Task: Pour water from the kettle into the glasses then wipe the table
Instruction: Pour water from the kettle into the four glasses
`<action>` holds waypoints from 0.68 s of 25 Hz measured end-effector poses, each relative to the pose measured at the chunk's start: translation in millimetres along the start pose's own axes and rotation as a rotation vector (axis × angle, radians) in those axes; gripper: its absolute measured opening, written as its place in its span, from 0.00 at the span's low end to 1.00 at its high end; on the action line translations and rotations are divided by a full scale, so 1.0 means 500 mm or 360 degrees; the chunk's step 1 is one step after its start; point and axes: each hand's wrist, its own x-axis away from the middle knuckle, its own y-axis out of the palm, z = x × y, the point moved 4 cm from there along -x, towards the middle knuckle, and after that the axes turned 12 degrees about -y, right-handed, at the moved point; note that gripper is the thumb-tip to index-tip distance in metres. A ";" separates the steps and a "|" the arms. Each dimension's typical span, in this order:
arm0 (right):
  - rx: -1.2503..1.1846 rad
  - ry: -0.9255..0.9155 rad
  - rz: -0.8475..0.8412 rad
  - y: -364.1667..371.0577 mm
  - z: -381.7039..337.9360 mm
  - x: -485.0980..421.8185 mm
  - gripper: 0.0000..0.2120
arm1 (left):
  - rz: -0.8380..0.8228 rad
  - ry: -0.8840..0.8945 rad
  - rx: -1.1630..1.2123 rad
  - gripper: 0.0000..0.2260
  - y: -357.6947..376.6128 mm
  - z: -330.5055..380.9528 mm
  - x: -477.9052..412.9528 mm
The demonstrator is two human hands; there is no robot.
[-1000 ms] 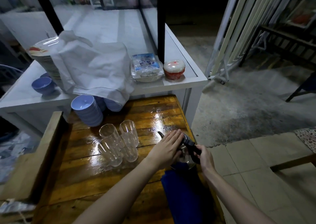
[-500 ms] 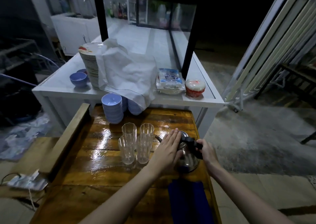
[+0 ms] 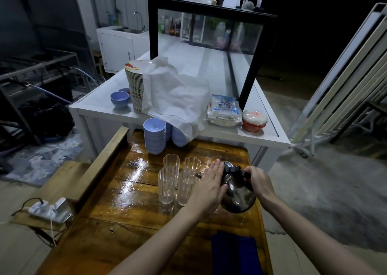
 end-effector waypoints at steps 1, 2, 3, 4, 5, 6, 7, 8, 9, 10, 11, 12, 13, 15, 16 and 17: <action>0.0032 -0.0013 -0.0002 -0.002 -0.003 -0.002 0.17 | 0.0000 -0.0002 0.0005 0.28 0.000 0.001 0.000; 0.0058 -0.0023 0.0002 -0.004 -0.005 -0.003 0.17 | 0.0003 -0.0003 0.0009 0.28 0.000 0.002 0.001; 0.0080 -0.0034 0.0008 -0.006 -0.006 -0.005 0.18 | 0.0009 -0.0004 0.0010 0.28 0.000 0.004 0.001; 0.0098 -0.0043 0.0009 -0.008 -0.007 -0.006 0.18 | 0.0016 -0.0008 0.0011 0.28 0.000 0.006 0.001; 0.0116 -0.0057 0.0006 -0.008 -0.007 -0.007 0.18 | 0.0019 -0.0014 0.0012 0.28 0.001 0.007 0.001; 0.0139 -0.0065 0.0004 -0.009 -0.007 -0.008 0.18 | 0.0018 -0.0021 0.0017 0.27 0.003 0.008 0.000; 0.0161 -0.0075 0.0002 -0.010 -0.007 -0.010 0.18 | 0.0019 -0.0028 0.0025 0.27 0.005 0.009 0.000; 0.0178 -0.0081 -0.0003 -0.010 -0.007 -0.012 0.19 | 0.0020 -0.0036 0.0037 0.27 0.006 0.009 0.000; 0.0195 -0.0097 -0.0010 -0.011 -0.007 -0.013 0.19 | 0.0020 -0.0045 0.0052 0.26 0.007 0.010 0.000; 0.0221 -0.0111 -0.0021 -0.011 -0.009 -0.014 0.19 | 0.0017 -0.0051 0.0069 0.26 0.008 0.009 -0.001; 0.0250 -0.0126 -0.0031 -0.011 -0.010 -0.016 0.19 | 0.0011 -0.0056 0.0083 0.26 0.009 0.008 -0.001; 0.0276 -0.0138 -0.0042 -0.012 -0.011 -0.017 0.19 | 0.0005 -0.0059 0.0092 0.26 0.010 0.007 -0.002; 0.0301 -0.0153 -0.0054 -0.012 -0.011 -0.019 0.19 | 0.0005 -0.0061 0.0096 0.26 0.011 0.007 -0.001; 0.0343 -0.0190 -0.0073 -0.013 -0.012 -0.022 0.19 | 0.0014 -0.0060 0.0102 0.26 0.011 0.008 -0.002; 0.0348 -0.0201 -0.0072 -0.013 -0.013 -0.024 0.19 | 0.0016 -0.0061 0.0113 0.26 0.010 0.008 -0.002; 0.0350 -0.0210 -0.0066 -0.013 -0.014 -0.025 0.19 | 0.0014 -0.0062 0.0127 0.26 0.010 0.009 -0.002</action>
